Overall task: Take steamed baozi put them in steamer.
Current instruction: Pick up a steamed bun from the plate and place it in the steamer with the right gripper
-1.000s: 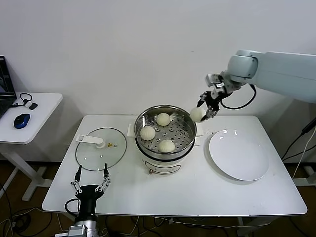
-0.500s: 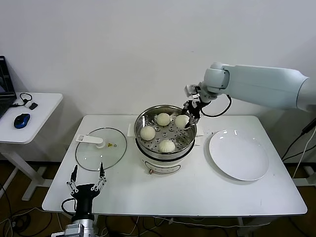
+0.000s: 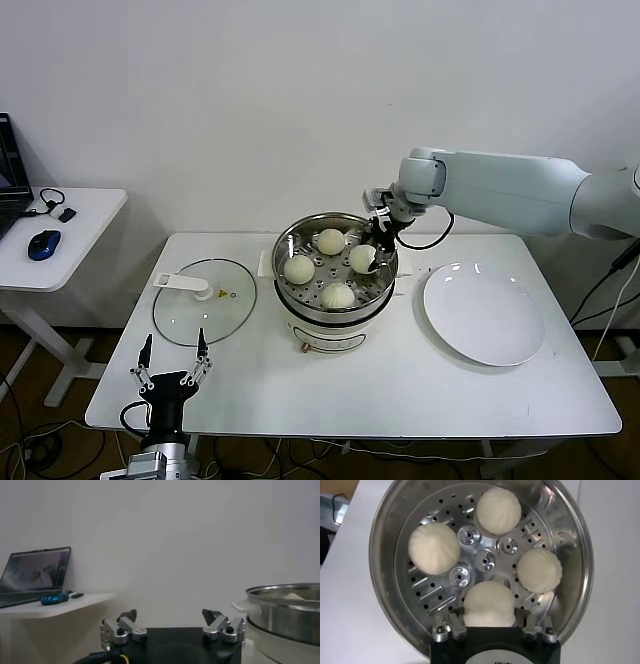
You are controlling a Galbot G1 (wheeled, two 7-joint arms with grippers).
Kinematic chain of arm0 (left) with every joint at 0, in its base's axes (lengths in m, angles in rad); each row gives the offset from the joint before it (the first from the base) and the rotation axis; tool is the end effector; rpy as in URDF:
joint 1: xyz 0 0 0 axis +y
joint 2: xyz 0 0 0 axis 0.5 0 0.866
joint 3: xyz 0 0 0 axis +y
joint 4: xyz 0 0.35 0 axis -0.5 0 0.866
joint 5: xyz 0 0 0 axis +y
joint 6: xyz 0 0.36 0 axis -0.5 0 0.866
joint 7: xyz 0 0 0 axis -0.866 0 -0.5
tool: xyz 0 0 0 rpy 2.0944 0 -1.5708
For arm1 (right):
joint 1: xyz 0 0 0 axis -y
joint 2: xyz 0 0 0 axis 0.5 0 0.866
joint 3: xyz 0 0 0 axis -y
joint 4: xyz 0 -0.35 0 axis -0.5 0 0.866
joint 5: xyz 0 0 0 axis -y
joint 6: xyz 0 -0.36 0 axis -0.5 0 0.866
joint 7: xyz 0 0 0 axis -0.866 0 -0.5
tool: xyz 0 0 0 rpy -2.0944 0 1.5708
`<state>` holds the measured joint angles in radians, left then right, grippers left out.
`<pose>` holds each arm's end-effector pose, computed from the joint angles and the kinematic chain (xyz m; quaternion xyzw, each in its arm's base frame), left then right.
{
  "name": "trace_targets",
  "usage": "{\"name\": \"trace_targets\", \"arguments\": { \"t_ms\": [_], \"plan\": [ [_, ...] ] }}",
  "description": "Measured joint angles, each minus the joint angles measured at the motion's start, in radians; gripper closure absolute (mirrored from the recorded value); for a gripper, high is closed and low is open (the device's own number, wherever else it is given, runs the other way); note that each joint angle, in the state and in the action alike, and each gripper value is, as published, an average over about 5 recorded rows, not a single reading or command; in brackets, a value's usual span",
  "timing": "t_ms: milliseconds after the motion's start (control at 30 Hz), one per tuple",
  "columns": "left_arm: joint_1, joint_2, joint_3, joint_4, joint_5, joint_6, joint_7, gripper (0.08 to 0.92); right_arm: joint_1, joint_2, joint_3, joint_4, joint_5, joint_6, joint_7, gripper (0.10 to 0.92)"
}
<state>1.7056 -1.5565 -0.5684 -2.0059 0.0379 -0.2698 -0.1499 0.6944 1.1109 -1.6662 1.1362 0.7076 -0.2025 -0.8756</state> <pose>0.1368 0.0175 -0.3562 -0.0831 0.9956 0.0362 0.0258 0.5914 0.0157 -0.0902 0.5488 -0.5448 0.5371 0.3369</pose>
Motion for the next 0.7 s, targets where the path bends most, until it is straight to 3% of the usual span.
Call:
{"name": "trace_targets", "arguments": {
  "t_ms": [367, 700],
  "plan": [
    [0.0, -0.003, -0.004, -0.003, -0.001, -0.001, 0.0, 0.177, -0.015, 0.005, 0.017, -0.015, -0.008, 0.003, -0.012, 0.21],
    [0.01, 0.002, -0.004, -0.016, -0.005, 0.001, 0.002, 0.177, 0.056, -0.025, -0.012, 0.019, 0.056, -0.01, -0.007, 0.203]
  ]
}}
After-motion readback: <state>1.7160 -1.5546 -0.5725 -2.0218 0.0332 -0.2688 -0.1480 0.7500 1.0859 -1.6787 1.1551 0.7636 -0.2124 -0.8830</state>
